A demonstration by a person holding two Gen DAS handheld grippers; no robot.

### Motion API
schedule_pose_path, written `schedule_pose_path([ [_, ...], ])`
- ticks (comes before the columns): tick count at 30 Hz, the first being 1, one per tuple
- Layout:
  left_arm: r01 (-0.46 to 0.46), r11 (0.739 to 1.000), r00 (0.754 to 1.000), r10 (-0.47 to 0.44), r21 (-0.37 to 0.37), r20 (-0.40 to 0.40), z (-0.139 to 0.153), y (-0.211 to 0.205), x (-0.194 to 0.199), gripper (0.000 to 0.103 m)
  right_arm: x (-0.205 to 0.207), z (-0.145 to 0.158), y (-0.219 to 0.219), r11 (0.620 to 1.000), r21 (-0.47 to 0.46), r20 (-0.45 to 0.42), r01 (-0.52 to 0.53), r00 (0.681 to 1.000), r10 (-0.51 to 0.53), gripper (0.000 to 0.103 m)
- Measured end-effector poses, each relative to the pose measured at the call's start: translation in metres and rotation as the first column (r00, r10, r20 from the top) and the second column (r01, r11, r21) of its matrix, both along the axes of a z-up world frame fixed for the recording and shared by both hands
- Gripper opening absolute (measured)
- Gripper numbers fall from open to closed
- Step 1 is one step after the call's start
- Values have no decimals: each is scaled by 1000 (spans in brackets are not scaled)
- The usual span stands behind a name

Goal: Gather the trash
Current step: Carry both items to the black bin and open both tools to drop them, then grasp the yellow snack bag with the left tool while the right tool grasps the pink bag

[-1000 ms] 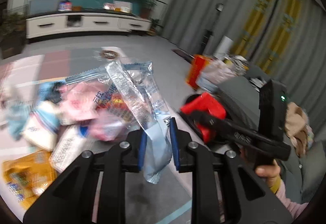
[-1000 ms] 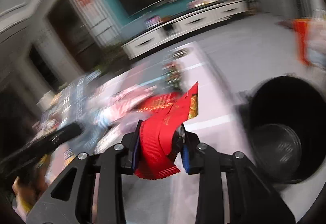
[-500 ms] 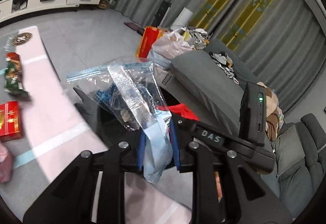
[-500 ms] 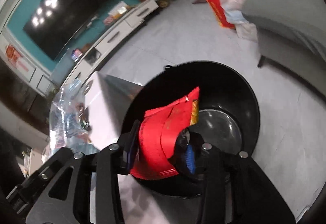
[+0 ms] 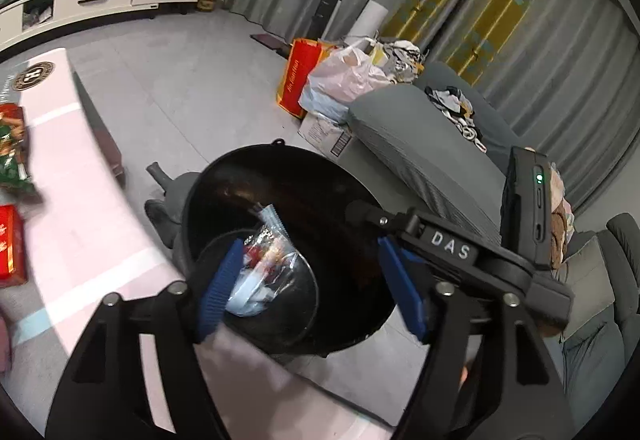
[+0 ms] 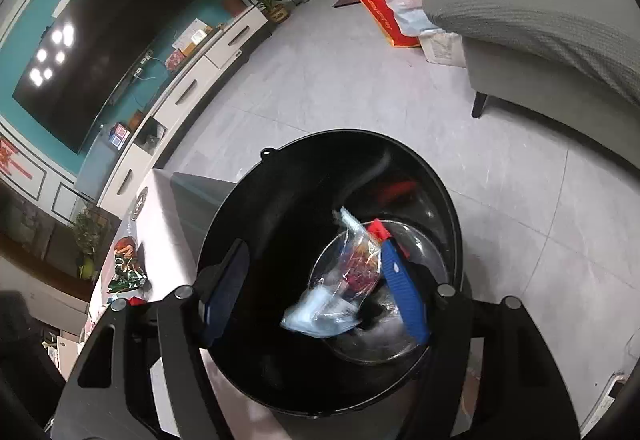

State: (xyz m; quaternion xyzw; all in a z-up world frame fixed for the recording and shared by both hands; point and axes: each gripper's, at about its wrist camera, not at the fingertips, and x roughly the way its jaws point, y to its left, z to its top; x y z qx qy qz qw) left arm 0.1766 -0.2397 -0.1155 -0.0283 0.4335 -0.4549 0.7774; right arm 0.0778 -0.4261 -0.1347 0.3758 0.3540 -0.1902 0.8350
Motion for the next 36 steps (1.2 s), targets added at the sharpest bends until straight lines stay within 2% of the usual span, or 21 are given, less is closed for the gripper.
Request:
schedule_pose_path([
  [1,-20,1000,1000,20,5,14,3,8,-3,85,0,2,2,1000,1,6,-5,1000,5,68],
  [6,-116,993,990,113,29,82,19,53,-17,93,10,15,25,995,-32,60,-99,993,101,68],
  [11,-194,980,972,186,44,142,41,103,-32,94,26,29,69,968,-78,93,-237,965,244,73],
  [18,-387,922,912,383,-3,146,65,195,-41,97,43,43,140,899,-129,120,-418,894,433,75],
  [23,-461,887,873,449,23,190,75,245,-51,98,52,48,183,845,-178,109,-503,844,525,78],
  [27,-580,815,795,565,3,219,76,302,-62,100,55,44,211,796,-204,80,-569,801,593,79],
  [28,-623,782,764,610,-1,210,76,321,-61,100,56,44,219,784,-202,75,-588,788,610,79],
  [30,-680,733,721,668,6,182,72,352,-55,100,58,40,233,758,-192,63,-624,763,644,79],
  [31,-718,696,688,707,8,162,69,372,-52,100,60,38,238,749,-193,54,-634,755,653,79],
  [33,-750,661,658,742,24,128,62,398,-50,100,62,34,246,739,-196,38,-644,749,662,79],
  [35,-771,635,636,767,43,82,51,421,-50,100,67,30,252,736,-185,26,-652,745,666,79],
  [36,-775,631,632,773,44,57,46,426,-49,100,70,28,253,736,-173,27,-654,744,668,79],
])
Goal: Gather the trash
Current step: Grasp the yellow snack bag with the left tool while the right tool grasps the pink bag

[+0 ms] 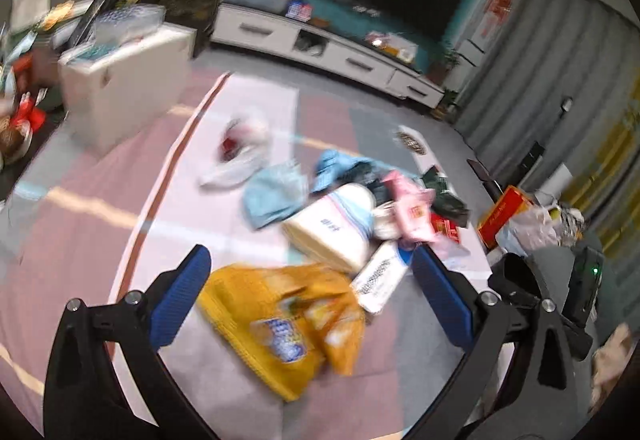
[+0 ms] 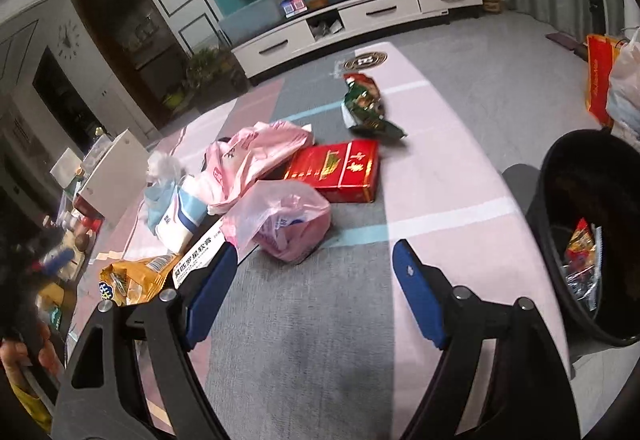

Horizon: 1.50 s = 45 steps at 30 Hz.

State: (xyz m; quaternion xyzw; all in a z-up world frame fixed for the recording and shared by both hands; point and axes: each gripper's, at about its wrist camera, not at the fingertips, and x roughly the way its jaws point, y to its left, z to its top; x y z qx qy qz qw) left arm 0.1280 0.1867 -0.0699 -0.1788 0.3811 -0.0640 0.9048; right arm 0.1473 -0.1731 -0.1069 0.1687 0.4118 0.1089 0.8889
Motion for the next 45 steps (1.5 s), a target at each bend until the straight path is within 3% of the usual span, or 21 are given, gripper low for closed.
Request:
schedule_pose_path([
  [4,-24,996,996,17,-82,-85,-25,18,2,100,12,-6,9,1000,22,-25,2,1000,-1,79],
  [10,-4,985,992,-18,-174,-122,-46,19,9,100,25,-12,25,999,38,-25,7,1000,-6,79],
  [13,-8,987,990,-15,-162,-139,-52,12,11,100,31,-14,30,999,40,-26,17,1000,-16,79],
  [21,-41,974,987,4,-222,-163,-66,9,20,100,55,-22,33,994,79,-40,76,997,-73,79],
  [26,-54,975,986,19,-215,-163,-70,6,25,99,61,-32,40,995,88,-71,52,996,-46,79],
  [29,-60,978,983,23,-202,-182,-77,3,29,82,60,-32,41,995,79,-68,54,997,-49,78],
  [35,-38,980,986,6,-197,-165,-78,-2,29,70,58,-33,43,998,47,-71,52,996,-49,69],
  [37,-17,974,988,-18,-227,-153,-79,-3,30,47,57,-33,45,998,46,-74,45,996,-41,64],
  [38,-10,969,987,-30,-245,-158,-81,-4,30,43,57,-33,44,998,46,-73,43,997,-39,62],
  [39,-3,968,986,-40,-253,-164,-83,-5,31,41,56,-32,45,998,46,-71,38,997,-35,55],
  [45,39,965,987,-77,-258,-138,-76,-12,26,30,50,-30,41,997,66,-68,33,997,-29,43],
])
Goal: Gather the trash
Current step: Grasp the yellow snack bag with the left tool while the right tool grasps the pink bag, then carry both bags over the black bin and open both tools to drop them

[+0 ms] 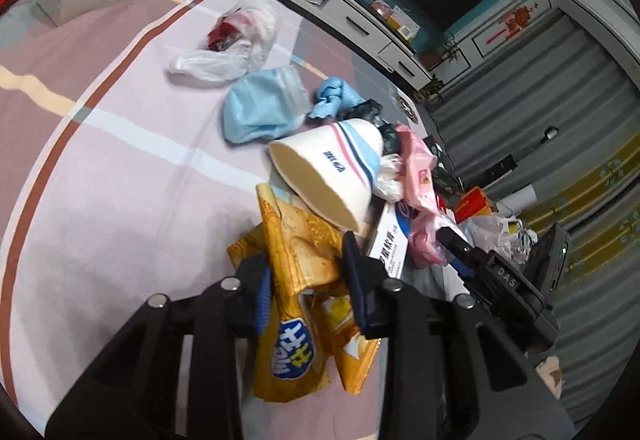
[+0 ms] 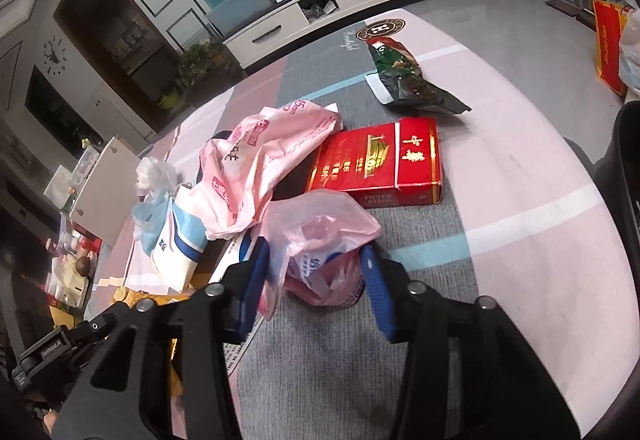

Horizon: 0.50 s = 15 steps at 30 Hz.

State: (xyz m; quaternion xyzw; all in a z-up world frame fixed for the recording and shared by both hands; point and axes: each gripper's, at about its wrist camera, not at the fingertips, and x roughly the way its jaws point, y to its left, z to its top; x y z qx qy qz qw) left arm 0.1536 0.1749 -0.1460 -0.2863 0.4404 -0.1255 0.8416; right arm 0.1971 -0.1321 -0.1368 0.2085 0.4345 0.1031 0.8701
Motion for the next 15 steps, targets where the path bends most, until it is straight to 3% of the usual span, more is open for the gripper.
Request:
schedule_pose_path([
  [8,74,997,992,-73,-3,104,34,-15,-17,28,-26,21,-16,999,34,54,-1,999,-1,41],
  [15,125,992,969,-124,9,213,62,-42,-24,28,-54,47,-31,998,-51,146,21,989,-14,42],
])
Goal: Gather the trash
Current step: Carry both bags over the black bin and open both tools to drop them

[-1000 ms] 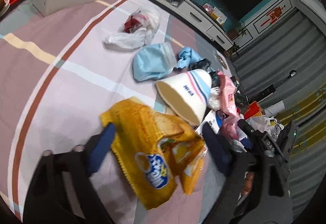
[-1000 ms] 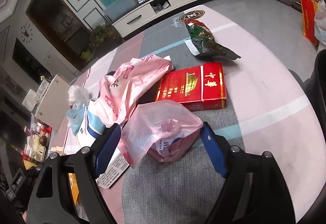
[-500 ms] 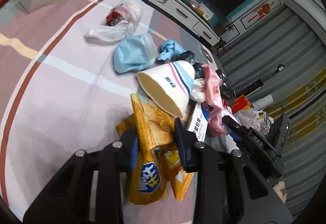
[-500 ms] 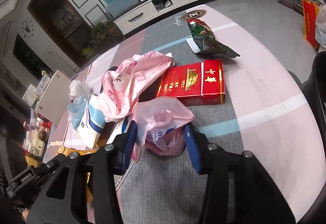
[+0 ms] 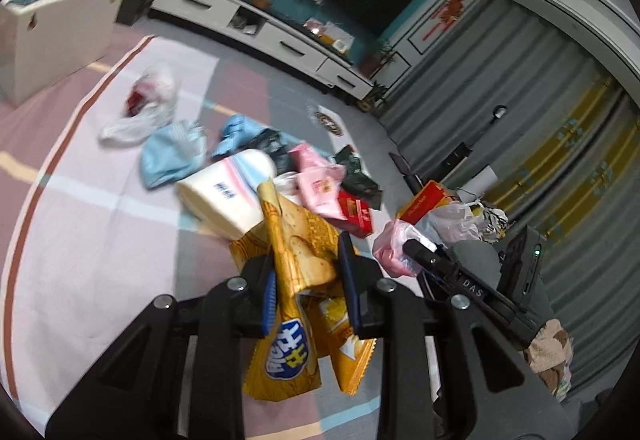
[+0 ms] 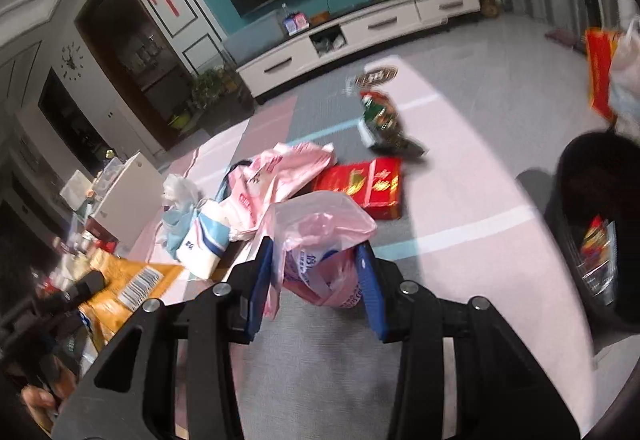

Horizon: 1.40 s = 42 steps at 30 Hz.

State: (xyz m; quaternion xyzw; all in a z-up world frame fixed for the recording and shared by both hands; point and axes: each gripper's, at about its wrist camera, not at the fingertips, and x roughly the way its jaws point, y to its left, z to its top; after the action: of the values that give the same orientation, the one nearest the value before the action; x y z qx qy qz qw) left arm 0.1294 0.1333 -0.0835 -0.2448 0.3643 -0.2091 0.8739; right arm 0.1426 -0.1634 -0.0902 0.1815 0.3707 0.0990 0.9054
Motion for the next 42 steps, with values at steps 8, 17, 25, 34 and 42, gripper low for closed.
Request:
schedule_pose_path([
  [8,151,986,988,-154,63,32,13,-88,10,29,-24,16,-55,994,-32,61,103,993,-101,42],
  [17,325,939,936,-337,110,105,36,-204,25,30,-58,24,-147,946,-13,108,323,941,-320,42],
  [25,426,902,895,-432,74,112,27,-295,44,31,-78,7,-207,881,74,46,467,881,-471,42],
  [34,473,873,877,-480,120,36,-4,-362,61,36,-81,-16,-247,810,29,-42,586,810,-585,45],
  [42,471,873,879,-476,130,11,-13,-383,70,58,-77,-28,-260,767,-2,-105,641,763,-638,55],
])
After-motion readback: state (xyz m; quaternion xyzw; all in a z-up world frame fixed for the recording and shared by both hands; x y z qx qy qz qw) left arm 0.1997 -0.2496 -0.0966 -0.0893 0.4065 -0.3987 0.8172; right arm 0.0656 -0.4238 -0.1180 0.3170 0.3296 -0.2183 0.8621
